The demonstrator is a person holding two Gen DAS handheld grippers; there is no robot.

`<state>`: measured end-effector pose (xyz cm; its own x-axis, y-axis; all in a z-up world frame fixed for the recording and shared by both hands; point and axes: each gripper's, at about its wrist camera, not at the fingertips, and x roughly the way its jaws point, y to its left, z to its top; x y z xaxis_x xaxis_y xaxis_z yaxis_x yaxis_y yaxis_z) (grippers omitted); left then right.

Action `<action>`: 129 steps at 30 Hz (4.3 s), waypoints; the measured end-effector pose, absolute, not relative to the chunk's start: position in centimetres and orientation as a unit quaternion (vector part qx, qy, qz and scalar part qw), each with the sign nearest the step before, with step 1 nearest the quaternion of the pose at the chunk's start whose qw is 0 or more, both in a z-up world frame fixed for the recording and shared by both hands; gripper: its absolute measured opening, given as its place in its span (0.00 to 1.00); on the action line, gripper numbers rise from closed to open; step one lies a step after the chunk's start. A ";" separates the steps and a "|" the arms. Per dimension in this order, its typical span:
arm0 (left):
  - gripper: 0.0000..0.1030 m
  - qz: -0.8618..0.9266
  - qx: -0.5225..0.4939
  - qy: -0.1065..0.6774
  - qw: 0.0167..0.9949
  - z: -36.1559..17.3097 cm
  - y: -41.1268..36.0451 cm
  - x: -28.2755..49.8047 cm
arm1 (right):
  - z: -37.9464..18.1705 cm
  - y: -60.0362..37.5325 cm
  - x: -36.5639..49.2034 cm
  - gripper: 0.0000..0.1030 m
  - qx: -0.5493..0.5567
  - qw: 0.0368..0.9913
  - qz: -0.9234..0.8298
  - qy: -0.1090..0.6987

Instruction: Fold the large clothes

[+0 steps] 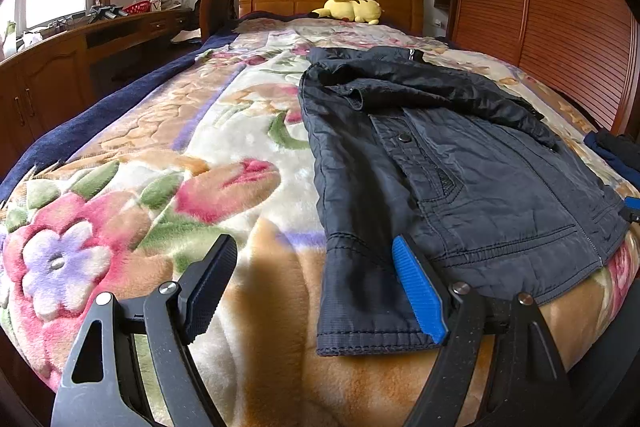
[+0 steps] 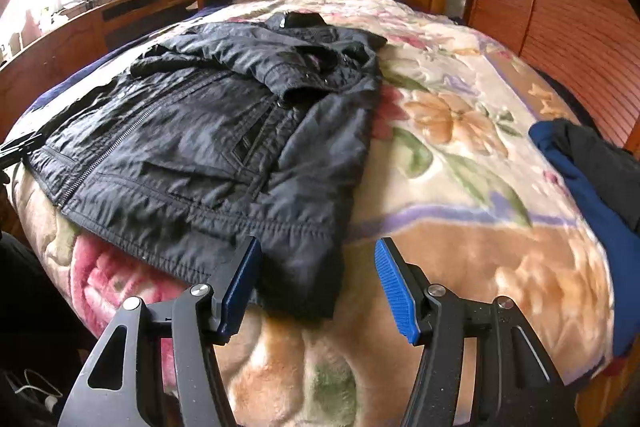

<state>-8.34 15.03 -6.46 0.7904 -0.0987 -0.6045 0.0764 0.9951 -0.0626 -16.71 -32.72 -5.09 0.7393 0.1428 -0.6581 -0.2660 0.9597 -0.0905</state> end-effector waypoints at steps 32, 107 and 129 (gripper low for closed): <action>0.55 -0.091 -0.013 0.318 0.944 -5.5 13.8 -10.1 | -6.9 -32.4 -16.0 0.53 -0.038 0.925 0.163 0.340; 0.05 -0.080 0.017 0.167 0.983 10.1 10.9 9.4 | 10.2 -29.4 0.5 0.08 -0.090 0.975 0.158 0.129; 0.31 -0.045 0.095 0.279 0.955 4.2 9.5 26.5 | 6.4 -22.7 23.9 0.42 -0.080 0.952 0.075 0.286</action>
<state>26.54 9.50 4.19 0.8407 -0.0335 -0.5405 0.1390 0.9780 0.1556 23.87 -22.70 6.38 0.8253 0.0974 -0.5562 -0.1887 0.9759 -0.1092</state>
